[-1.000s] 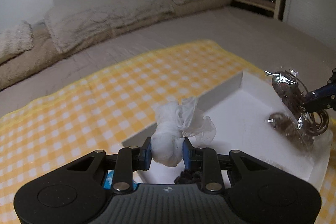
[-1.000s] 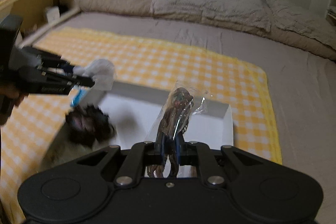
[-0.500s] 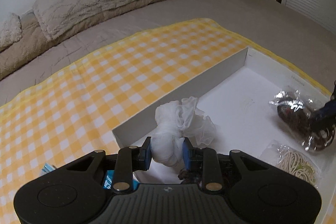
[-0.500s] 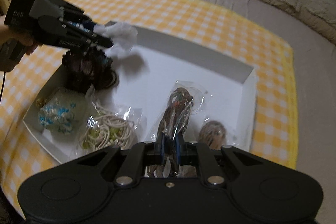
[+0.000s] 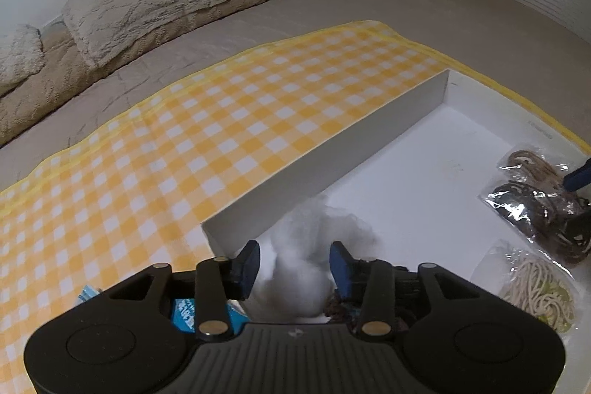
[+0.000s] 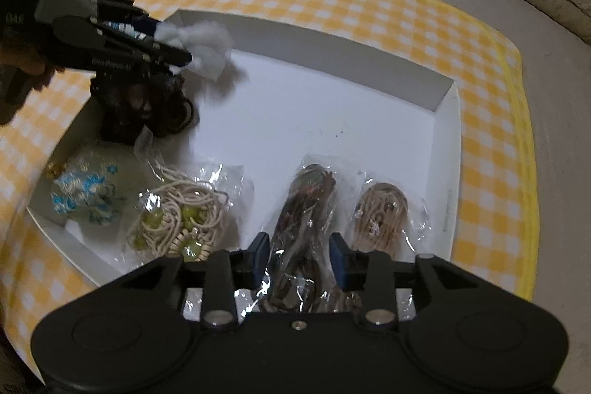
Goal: Organize soft objects
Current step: 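Carry cotton balls in left tool while right tool carries cord bag to box, then open left tool over box dropping cotton balls while right tool releases cord bag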
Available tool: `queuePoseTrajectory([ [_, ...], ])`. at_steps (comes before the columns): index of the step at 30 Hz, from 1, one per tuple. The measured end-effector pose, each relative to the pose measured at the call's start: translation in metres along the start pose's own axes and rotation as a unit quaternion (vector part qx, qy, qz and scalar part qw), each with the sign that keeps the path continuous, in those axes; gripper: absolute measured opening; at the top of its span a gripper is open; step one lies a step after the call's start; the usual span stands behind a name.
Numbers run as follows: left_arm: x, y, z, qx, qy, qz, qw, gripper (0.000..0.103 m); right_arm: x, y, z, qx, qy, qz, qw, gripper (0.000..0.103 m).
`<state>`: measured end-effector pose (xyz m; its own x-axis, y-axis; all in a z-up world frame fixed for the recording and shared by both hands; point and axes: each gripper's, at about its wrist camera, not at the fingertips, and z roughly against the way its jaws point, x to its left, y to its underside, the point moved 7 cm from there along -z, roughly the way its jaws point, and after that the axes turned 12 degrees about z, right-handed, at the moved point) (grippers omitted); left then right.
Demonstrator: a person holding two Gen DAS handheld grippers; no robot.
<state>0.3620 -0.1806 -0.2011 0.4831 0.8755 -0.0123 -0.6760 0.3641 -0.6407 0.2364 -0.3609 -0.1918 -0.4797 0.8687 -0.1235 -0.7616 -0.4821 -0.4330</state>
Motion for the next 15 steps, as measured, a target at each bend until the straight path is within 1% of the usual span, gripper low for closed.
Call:
queuePoseTrajectory([
  [1, 0.001, 0.000, 0.000, -0.001, -0.003, 0.001, 1.0000, 0.055, 0.000, 0.000, 0.002, -0.003, 0.003, 0.000, 1.000, 0.040],
  [2, 0.002, 0.000, 0.001, -0.004, -0.003, 0.001, 1.0000, 0.057, 0.000, -0.001, 0.004, -0.006, 0.006, -0.001, 1.000, 0.040],
  [4, 0.002, 0.000, 0.003, -0.005, -0.001, 0.002, 1.0000, 0.058, -0.003, -0.003, 0.008, -0.009, 0.010, -0.005, 1.000, 0.039],
  [5, 0.002, 0.000, 0.003, -0.006, -0.002, 0.003, 1.0000, 0.059, -0.004, -0.004, 0.010, -0.012, 0.014, -0.007, 1.000, 0.036],
  [6, 0.002, -0.001, 0.004, -0.006, -0.001, 0.003, 1.0000, 0.060, -0.005, -0.005, 0.012, -0.013, 0.017, -0.010, 1.000, 0.030],
  [7, 0.001, -0.001, 0.004, -0.007, -0.001, 0.003, 1.0000, 0.063, -0.006, -0.006, 0.014, -0.016, 0.017, -0.013, 1.000, 0.015],
  [8, 0.001, -0.001, 0.004, -0.007, -0.001, 0.002, 1.0000, 0.064, -0.007, -0.007, 0.017, -0.020, 0.010, -0.019, 1.000, 0.010],
  [11, -0.001, -0.001, 0.004, -0.008, -0.001, 0.002, 1.0000, 0.065, -0.006, -0.007, 0.014, -0.015, 0.003, -0.022, 1.000, 0.010],
  [15, -0.004, -0.002, 0.007, -0.010, 0.004, 0.003, 0.9999, 0.066, 0.000, 0.003, -0.007, 0.024, 0.010, -0.004, 1.000, 0.010],
])
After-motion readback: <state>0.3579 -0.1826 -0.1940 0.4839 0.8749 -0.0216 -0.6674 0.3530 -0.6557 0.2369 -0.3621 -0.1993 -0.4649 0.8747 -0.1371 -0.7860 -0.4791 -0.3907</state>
